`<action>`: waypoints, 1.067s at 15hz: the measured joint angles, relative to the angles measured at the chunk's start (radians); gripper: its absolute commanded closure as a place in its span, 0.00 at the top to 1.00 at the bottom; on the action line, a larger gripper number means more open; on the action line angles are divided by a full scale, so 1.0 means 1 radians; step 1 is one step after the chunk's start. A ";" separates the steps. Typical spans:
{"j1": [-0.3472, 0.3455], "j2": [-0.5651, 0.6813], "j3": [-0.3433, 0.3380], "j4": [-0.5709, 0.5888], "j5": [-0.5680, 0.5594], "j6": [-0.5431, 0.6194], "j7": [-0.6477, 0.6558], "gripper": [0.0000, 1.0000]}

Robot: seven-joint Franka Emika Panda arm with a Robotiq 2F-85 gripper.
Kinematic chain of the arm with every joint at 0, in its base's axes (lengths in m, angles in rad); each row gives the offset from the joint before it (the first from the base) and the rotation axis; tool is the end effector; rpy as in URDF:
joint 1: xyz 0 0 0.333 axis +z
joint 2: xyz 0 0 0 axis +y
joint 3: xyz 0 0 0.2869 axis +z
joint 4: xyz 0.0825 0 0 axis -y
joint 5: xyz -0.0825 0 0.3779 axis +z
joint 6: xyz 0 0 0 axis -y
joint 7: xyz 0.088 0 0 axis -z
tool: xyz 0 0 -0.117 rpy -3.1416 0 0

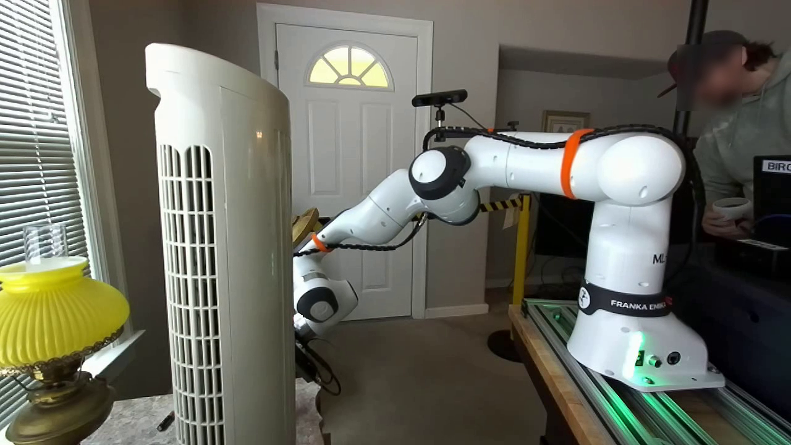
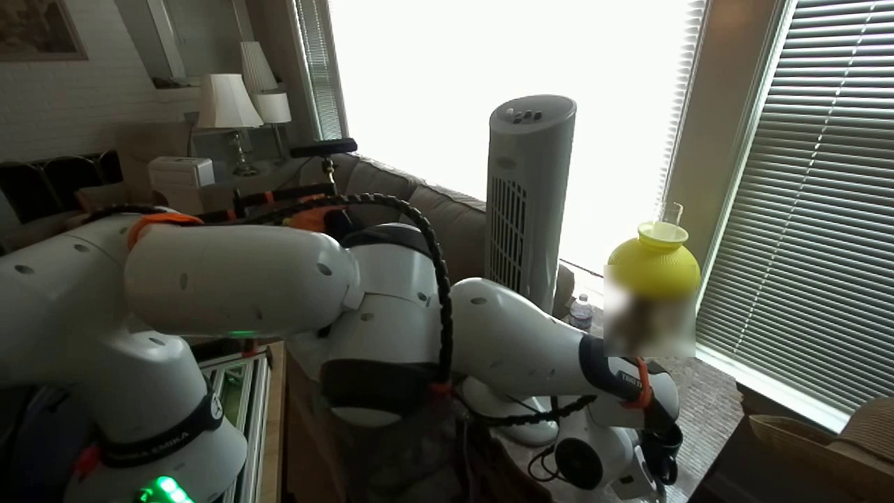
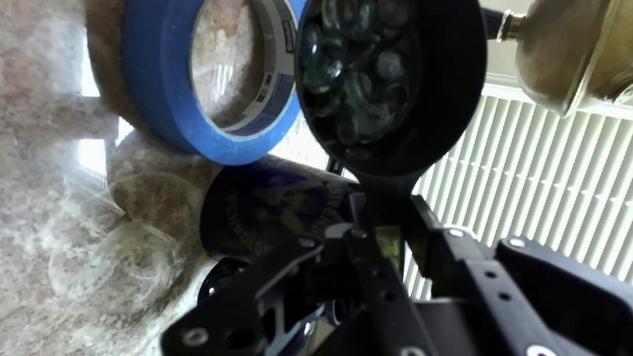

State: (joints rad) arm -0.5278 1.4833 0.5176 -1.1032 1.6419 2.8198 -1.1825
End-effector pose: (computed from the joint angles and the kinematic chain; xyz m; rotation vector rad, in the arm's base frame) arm 0.6496 -0.1343 -0.0781 -1.9508 1.0734 -0.7463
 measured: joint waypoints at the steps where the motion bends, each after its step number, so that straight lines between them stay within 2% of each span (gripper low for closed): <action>1: 0.008 0.000 -0.011 0.007 0.020 -0.005 -0.008 0.06; 2: 0.014 0.000 -0.021 0.011 0.031 -0.012 -0.010 0.23; 5: 0.032 0.001 -0.040 0.011 0.032 -0.016 0.008 0.23; 6: 0.035 0.001 -0.042 0.011 0.032 -0.016 0.011 0.06; 16: 0.014 0.000 -0.026 0.022 0.060 -0.058 -0.083 0.06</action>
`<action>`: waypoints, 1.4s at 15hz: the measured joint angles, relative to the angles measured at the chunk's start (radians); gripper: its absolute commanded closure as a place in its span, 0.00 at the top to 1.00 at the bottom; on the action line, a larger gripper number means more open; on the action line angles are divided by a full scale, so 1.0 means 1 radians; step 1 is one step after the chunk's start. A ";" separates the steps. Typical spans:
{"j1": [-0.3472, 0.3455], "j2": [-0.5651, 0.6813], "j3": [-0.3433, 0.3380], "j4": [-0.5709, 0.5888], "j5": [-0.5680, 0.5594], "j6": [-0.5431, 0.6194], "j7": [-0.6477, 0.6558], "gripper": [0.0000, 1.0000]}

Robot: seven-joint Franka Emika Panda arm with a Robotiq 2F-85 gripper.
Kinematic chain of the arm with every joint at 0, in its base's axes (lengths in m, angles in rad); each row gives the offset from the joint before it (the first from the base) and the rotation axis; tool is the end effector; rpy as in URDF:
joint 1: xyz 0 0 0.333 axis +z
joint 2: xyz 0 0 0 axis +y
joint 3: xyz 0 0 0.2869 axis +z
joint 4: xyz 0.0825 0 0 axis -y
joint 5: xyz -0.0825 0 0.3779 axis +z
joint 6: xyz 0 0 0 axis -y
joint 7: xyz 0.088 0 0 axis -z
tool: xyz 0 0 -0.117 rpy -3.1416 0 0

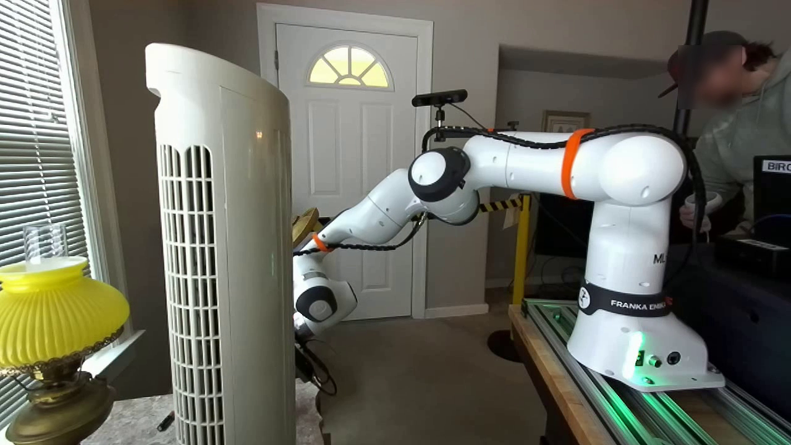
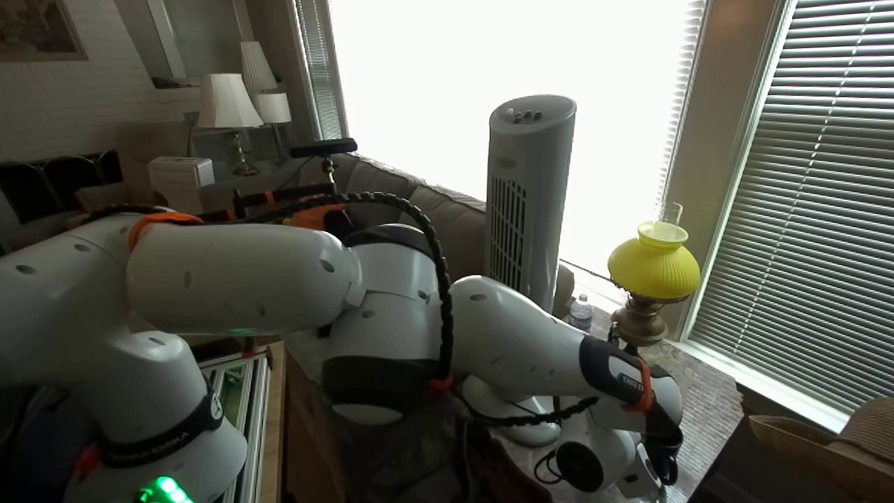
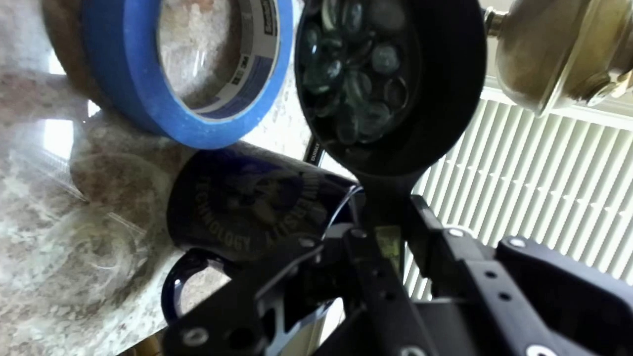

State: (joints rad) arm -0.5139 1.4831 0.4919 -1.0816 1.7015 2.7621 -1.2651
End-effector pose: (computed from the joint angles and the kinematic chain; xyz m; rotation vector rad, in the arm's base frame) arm 0.6557 -0.1352 -0.0753 -1.9408 1.0040 -0.8074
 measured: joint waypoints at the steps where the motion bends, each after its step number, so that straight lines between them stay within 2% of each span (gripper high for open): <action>1: -0.005 0.000 0.003 0.000 0.001 -0.014 -0.012 0.06; 8: -0.036 0.001 0.019 -0.016 0.003 -0.097 -0.081 0.06; 21: -0.086 0.001 0.045 -0.048 0.004 -0.129 -0.153 0.06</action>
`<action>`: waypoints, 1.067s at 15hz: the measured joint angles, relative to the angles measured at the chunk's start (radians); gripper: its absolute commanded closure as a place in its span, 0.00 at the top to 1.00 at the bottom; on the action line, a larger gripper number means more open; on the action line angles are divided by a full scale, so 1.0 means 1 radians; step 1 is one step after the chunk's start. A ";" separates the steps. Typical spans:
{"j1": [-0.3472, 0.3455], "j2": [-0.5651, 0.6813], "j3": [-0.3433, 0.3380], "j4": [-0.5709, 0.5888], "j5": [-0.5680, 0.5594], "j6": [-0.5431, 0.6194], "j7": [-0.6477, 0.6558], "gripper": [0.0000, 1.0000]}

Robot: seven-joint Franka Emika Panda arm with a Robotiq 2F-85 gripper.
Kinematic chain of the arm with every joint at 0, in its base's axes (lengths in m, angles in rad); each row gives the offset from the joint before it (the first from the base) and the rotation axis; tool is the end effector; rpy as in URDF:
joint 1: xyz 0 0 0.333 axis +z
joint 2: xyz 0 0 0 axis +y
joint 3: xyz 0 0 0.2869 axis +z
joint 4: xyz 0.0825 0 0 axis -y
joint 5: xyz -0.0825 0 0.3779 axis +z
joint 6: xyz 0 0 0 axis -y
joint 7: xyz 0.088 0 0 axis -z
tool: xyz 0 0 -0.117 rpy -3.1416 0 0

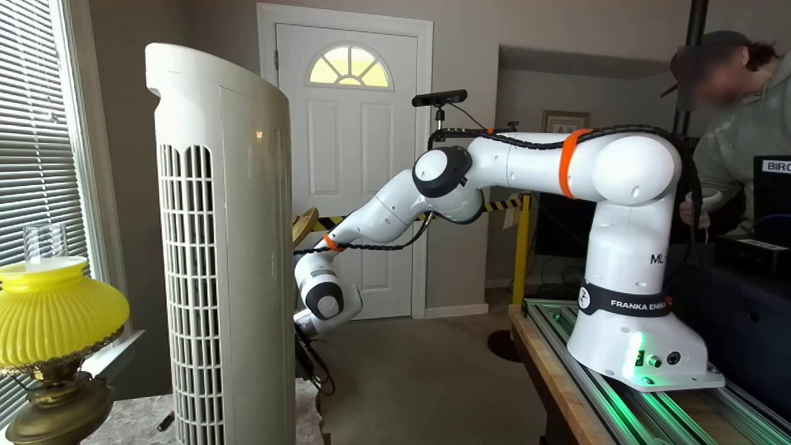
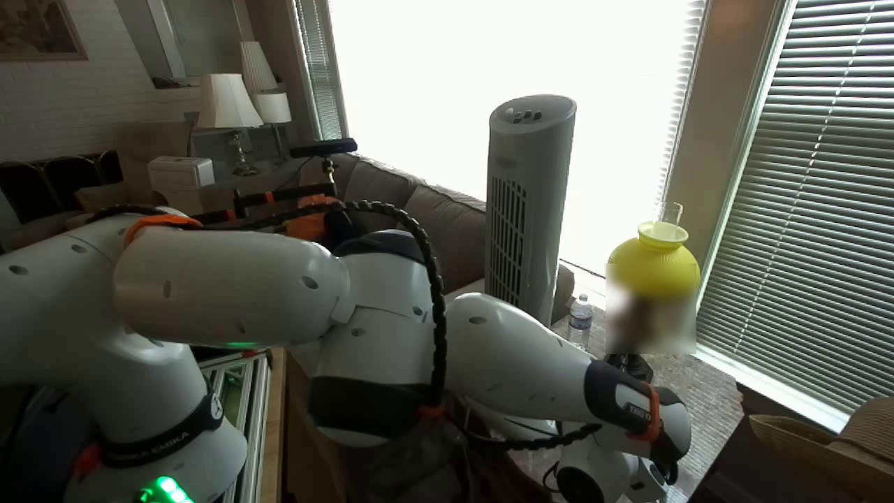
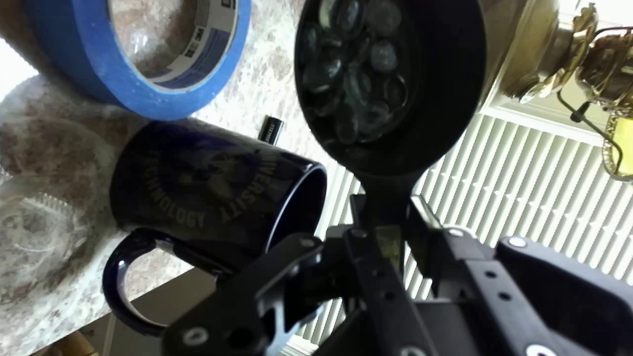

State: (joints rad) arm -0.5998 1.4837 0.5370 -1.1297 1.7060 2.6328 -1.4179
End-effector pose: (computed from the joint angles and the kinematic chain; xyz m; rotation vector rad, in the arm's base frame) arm 0.6528 -0.1438 -0.0726 -1.8706 0.8657 -0.8929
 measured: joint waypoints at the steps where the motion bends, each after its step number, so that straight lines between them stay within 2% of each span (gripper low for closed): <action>1: -0.004 0.000 0.002 -0.003 0.000 -0.004 -0.008 0.06; 6: -0.014 0.000 0.008 -0.018 0.000 -0.019 -0.048 0.06; 7: -0.017 0.000 0.009 -0.022 0.000 -0.026 -0.056 0.23; 10: -0.017 0.000 0.009 -0.022 0.000 -0.027 -0.057 0.23; 11: -0.017 0.000 0.009 -0.022 0.000 -0.027 -0.057 0.06; 16: -0.017 0.000 0.008 -0.021 0.000 -0.027 -0.057 0.06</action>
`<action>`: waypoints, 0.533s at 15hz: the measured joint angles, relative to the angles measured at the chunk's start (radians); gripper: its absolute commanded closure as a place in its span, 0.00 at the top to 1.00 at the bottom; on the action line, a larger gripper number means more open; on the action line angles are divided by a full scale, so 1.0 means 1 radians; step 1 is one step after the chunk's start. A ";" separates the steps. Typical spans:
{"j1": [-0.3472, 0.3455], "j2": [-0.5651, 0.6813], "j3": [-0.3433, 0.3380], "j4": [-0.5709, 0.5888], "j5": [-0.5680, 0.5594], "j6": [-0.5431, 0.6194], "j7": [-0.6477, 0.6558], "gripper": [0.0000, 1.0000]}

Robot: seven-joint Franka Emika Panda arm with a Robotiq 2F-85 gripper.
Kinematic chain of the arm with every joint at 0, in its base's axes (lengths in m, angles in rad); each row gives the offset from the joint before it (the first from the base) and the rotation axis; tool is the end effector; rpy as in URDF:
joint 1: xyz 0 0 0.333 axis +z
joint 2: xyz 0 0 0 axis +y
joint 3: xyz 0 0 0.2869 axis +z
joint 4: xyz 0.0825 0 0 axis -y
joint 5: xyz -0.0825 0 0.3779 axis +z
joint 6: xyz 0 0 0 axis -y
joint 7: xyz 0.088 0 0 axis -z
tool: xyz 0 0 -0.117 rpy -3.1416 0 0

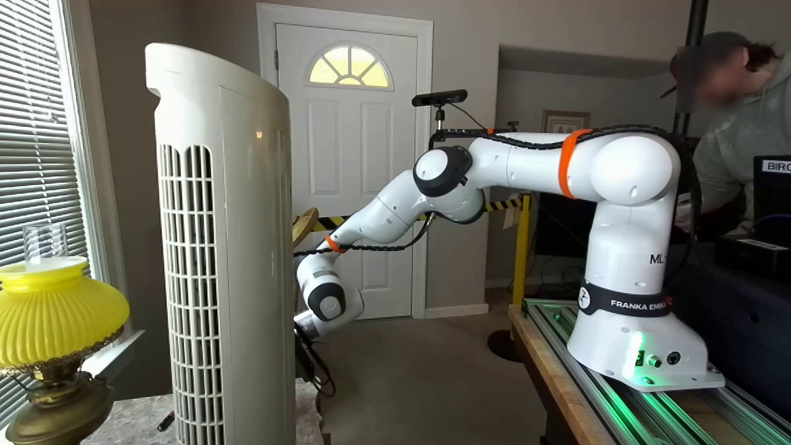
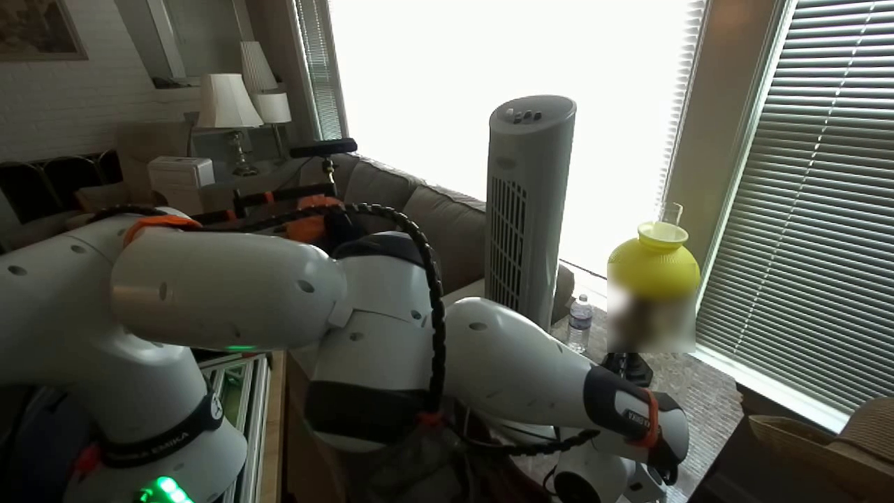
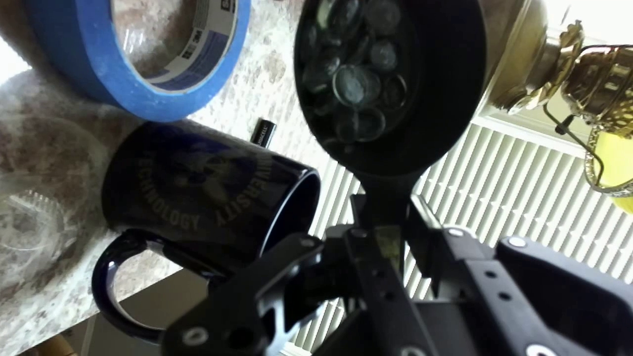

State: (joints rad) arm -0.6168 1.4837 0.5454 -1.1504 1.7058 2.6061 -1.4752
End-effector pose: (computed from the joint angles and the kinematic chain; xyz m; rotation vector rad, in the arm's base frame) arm 0.6494 -0.1416 -0.0746 -1.8725 0.8150 -0.9171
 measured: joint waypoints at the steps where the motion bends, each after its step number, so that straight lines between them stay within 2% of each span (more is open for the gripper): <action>1: 0.000 0.000 0.000 0.001 0.000 0.000 0.000 0.06; 8: -0.007 0.000 0.000 0.000 0.000 -0.064 -0.025 0.06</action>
State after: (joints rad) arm -0.6240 1.4835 0.5452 -1.1506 1.7054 2.5421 -1.4998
